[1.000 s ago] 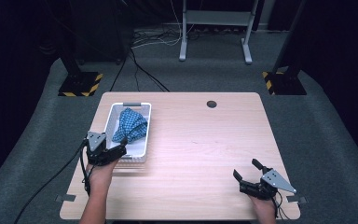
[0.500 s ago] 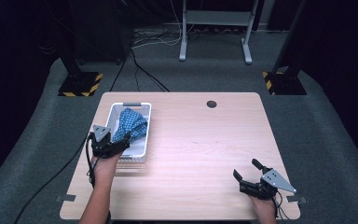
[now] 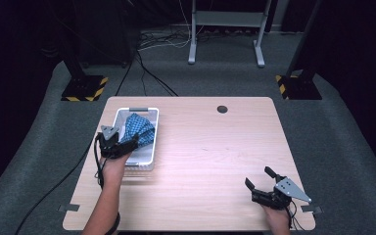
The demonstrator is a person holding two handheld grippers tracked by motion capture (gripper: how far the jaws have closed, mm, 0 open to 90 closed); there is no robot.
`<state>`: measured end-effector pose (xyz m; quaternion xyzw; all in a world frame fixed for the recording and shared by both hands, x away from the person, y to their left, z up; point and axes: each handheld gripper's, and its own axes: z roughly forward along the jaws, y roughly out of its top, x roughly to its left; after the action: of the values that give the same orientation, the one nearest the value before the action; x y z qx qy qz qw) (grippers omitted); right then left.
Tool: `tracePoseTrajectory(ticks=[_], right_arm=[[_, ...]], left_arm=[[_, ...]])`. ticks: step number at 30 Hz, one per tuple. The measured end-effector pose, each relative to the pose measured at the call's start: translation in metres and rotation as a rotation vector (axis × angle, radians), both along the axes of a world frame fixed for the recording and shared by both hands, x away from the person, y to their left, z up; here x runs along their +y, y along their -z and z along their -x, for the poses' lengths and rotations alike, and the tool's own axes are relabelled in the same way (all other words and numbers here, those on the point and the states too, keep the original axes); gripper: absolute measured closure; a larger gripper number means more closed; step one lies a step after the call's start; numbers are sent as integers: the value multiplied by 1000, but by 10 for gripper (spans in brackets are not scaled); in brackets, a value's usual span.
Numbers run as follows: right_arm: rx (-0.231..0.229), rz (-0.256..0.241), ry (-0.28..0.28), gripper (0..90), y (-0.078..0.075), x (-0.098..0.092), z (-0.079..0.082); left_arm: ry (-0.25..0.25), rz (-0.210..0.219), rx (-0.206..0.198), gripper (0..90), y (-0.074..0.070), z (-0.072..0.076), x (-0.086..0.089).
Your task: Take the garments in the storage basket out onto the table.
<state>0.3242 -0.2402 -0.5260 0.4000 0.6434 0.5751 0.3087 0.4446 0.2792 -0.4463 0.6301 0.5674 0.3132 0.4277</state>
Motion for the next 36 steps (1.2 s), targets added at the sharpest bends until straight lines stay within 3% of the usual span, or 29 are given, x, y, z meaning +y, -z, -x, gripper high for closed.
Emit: tracePoseTrajectory(ticks=[20, 31, 36], right_arm=[[-4, -2, -8, 88, 0, 0, 0], [-1, -6, -10, 89, 0, 0, 0], [-2, -6, -10, 89, 0, 0, 0]], left_arm=[[1, -2, 52, 142, 2, -29, -2], [16, -14, 120, 136, 4, -41, -4], [27, 7, 133, 138, 2, -46, -4]])
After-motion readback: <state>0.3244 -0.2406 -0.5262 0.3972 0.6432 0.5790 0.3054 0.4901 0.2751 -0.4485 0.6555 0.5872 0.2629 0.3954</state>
